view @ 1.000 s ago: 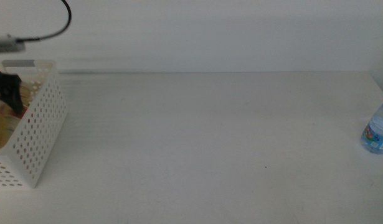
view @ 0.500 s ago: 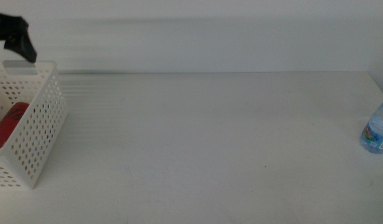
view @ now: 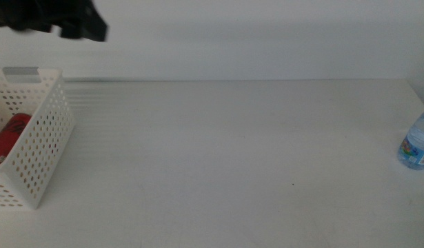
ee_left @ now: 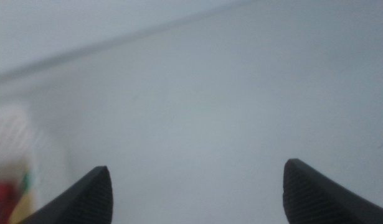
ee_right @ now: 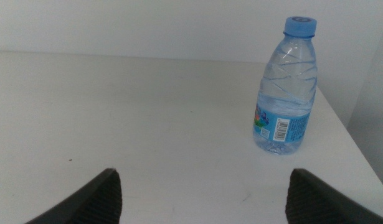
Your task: Use arms to grab the bottles and put them into the dustbin to the left of the table.
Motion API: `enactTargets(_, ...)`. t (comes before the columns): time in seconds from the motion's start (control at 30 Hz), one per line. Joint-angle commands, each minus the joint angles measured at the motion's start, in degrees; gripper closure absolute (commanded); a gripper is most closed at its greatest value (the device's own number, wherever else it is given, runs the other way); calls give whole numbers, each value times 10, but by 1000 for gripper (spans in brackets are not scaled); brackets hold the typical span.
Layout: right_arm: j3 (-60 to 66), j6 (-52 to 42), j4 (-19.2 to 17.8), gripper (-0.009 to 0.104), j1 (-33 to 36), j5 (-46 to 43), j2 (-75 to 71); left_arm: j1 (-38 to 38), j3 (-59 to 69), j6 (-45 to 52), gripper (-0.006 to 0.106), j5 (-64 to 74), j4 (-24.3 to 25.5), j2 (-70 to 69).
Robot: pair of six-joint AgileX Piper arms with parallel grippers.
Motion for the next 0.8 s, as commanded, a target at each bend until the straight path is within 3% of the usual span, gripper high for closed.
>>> enactTargets(0.0,-5,-7,-5,16,-3,-41,-15,-41,51,-6,10,-133,-5,-63)
enactTargets(0.1,-5,-7,-5,16,-3,-41,-15,-82,139,-6,10,-225,-5,-119)
enactTargets(0.27,-5,-7,-5,16,-3,-41,-15,-118,246,-6,10,-251,-16,-197)
enactTargets(0.53,-5,-7,-5,16,-3,-41,-15,-182,451,-45,10,-370,7,-313)
enactTargets(0.77,-5,-7,-5,16,-3,-41,-15,-237,541,-103,10,-402,30,-394)
